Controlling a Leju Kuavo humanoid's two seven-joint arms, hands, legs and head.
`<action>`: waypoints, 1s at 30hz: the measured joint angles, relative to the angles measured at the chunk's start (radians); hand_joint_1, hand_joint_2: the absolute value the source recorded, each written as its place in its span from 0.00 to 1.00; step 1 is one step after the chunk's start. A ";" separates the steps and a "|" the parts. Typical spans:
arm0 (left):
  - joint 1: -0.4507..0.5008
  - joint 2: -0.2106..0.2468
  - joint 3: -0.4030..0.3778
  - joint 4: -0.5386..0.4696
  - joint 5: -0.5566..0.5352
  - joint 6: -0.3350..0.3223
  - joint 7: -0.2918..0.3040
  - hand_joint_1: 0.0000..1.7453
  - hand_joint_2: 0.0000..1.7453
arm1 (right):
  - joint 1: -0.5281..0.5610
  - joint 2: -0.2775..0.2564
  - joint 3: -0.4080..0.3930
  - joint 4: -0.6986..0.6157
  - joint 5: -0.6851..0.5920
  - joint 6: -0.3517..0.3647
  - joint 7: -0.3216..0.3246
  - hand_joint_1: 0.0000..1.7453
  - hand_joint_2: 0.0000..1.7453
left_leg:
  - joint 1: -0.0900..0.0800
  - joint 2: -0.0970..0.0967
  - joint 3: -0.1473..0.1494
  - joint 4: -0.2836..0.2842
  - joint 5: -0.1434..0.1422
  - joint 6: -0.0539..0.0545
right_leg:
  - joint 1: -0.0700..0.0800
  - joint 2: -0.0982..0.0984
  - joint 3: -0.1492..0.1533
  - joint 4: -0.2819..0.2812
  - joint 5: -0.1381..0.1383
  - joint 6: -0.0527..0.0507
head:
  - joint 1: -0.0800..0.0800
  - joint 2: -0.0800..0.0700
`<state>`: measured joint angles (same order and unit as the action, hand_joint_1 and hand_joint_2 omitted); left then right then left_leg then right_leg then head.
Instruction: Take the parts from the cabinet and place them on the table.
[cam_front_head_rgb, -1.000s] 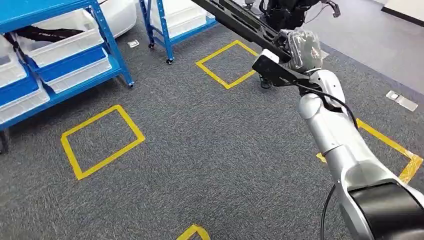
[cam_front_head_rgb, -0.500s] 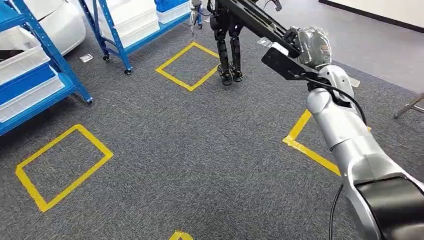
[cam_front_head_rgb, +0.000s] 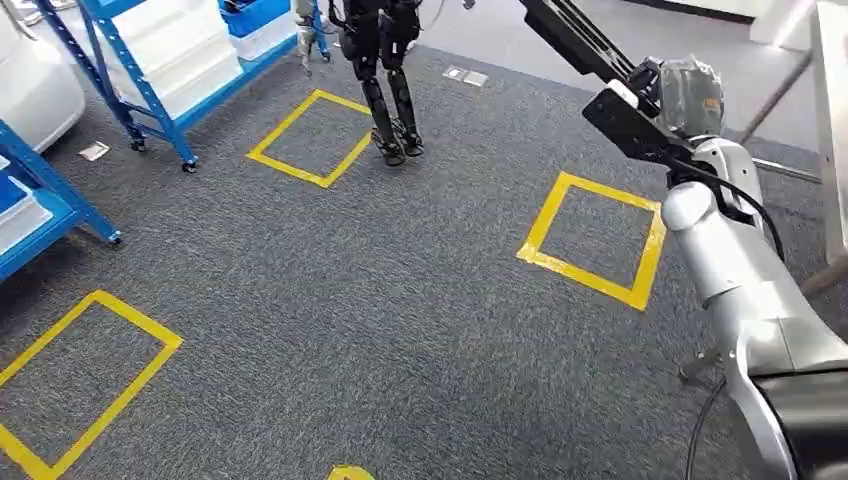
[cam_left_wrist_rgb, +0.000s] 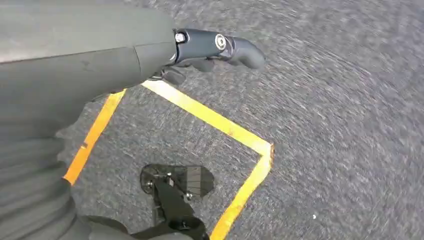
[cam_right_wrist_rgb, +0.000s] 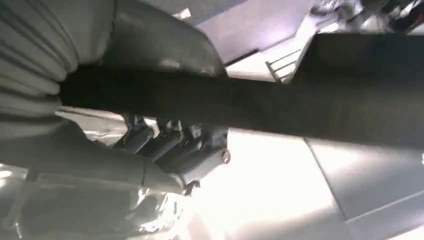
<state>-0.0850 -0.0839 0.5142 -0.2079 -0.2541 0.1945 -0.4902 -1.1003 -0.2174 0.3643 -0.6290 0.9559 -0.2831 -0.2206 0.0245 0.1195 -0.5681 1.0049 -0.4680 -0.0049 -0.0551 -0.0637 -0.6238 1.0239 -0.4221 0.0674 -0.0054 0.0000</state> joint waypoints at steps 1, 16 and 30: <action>-0.002 -0.004 0.000 0.001 0.000 0.000 0.000 0.00 1.00 | 0.002 -0.005 -0.002 0.000 0.003 -0.001 0.003 0.97 1.00 | 0.003 0.010 0.007 -0.003 -0.001 -0.002 | 0.012 0.010 -0.007 0.001 -0.001 -0.008 | -0.002 0.000; -0.002 -0.019 0.007 0.002 -0.021 -0.008 -0.008 0.00 1.00 | -0.006 -0.050 -0.005 0.028 0.033 0.010 -0.076 0.97 1.00 | -0.038 -0.190 -0.037 0.037 0.005 0.089 | 0.048 0.205 -0.010 0.001 0.007 -0.051 | -0.011 0.000; -0.007 -0.023 0.018 0.000 -0.033 -0.008 -0.018 0.00 1.00 | 0.052 -0.103 0.056 -0.067 0.062 0.081 -0.140 0.97 1.00 | -0.034 -0.018 -0.004 0.008 -0.005 0.044 | 0.027 0.006 -0.012 -0.004 0.006 -0.004 | -0.007 0.000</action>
<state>-0.0917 -0.1072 0.5322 -0.2075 -0.2868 0.1865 -0.5085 -1.0481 -0.3204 0.4204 -0.6965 1.0182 -0.2022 -0.3601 -0.0090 0.1010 -0.5726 1.0128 -0.4733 0.0390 -0.0279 -0.0573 -0.6356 1.0201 -0.4166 0.0630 -0.0122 0.0000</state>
